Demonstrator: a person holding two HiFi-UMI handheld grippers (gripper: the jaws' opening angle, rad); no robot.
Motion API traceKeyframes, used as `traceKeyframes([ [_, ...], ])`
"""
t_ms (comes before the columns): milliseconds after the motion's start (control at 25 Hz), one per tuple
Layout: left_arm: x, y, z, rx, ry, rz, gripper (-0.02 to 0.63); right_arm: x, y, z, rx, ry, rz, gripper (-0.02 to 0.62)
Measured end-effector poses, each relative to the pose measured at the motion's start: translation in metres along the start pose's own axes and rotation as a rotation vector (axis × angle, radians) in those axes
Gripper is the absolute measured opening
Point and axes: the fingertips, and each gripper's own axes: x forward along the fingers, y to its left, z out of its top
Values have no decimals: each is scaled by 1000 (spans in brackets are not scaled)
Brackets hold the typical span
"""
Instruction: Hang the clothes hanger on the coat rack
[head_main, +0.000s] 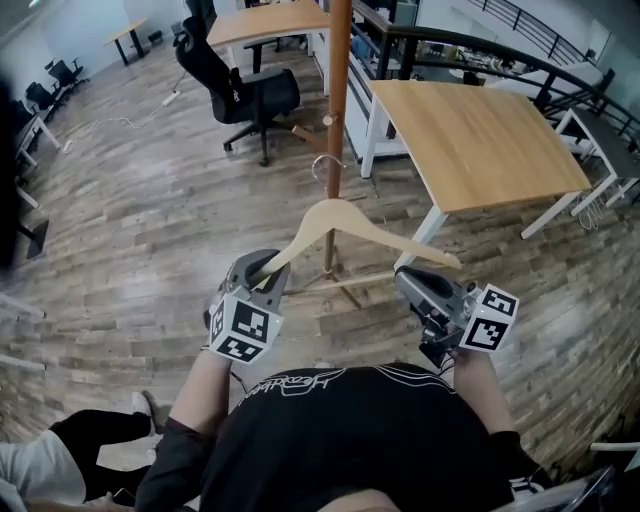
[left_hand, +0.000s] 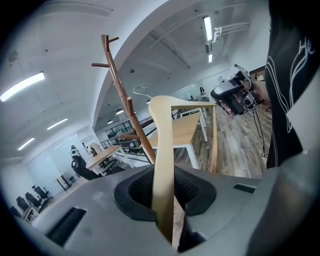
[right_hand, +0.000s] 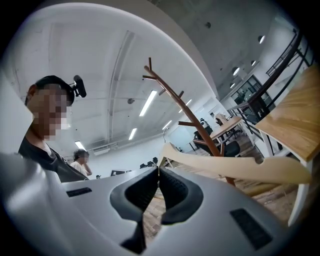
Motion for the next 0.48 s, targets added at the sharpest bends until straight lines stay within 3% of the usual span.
traceKeyframes([
  [480,26,64,15,67,-68,-23,69,33,-14,16,-11,-33,-77,41],
])
